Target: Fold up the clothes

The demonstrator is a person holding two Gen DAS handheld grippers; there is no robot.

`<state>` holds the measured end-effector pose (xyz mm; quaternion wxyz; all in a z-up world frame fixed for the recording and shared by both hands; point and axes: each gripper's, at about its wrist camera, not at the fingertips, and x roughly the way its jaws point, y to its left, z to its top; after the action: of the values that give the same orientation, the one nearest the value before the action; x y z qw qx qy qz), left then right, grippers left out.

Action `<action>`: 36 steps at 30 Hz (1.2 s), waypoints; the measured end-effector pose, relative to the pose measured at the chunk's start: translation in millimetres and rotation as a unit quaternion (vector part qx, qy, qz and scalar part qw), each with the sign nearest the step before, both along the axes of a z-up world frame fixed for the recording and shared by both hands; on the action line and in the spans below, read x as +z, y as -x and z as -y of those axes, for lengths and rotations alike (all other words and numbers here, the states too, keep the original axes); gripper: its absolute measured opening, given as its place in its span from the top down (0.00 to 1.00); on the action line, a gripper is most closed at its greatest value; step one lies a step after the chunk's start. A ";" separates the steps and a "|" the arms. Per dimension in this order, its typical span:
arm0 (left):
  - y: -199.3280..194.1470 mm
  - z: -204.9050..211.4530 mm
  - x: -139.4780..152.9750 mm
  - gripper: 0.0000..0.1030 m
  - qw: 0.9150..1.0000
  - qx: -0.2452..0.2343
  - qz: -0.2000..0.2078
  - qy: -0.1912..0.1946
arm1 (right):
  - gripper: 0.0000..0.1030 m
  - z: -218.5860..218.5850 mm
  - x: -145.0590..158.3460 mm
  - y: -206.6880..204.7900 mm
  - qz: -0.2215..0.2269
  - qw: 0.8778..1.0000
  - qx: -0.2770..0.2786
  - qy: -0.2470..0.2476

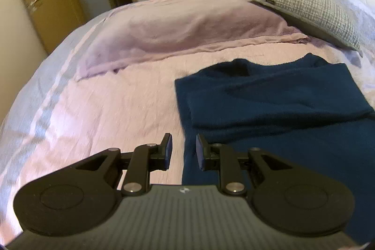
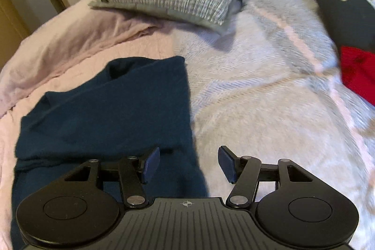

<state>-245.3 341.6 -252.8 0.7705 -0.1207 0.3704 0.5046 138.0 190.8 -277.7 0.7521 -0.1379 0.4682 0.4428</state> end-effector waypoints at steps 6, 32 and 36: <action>23.4 52.6 29.9 0.81 1.000 0.016 -0.017 0.004 | 0.43 62.1 26.2 60.6 0.018 1.000 0.010 0.017; 96.5 219.9 143.0 0.71 0.986 0.123 0.008 0.110 | 0.43 200.0 143.6 187.0 0.009 0.997 0.077 0.017; 94.4 255.2 142.5 0.71 0.985 0.127 0.005 0.116 | 0.43 233.7 149.0 184.2 0.009 0.996 0.086 0.015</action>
<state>-339.7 86.4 -110.3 0.6825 -0.2583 0.4042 0.5514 -46.2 -42.9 -128.7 0.7132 -0.1929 0.4543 0.4978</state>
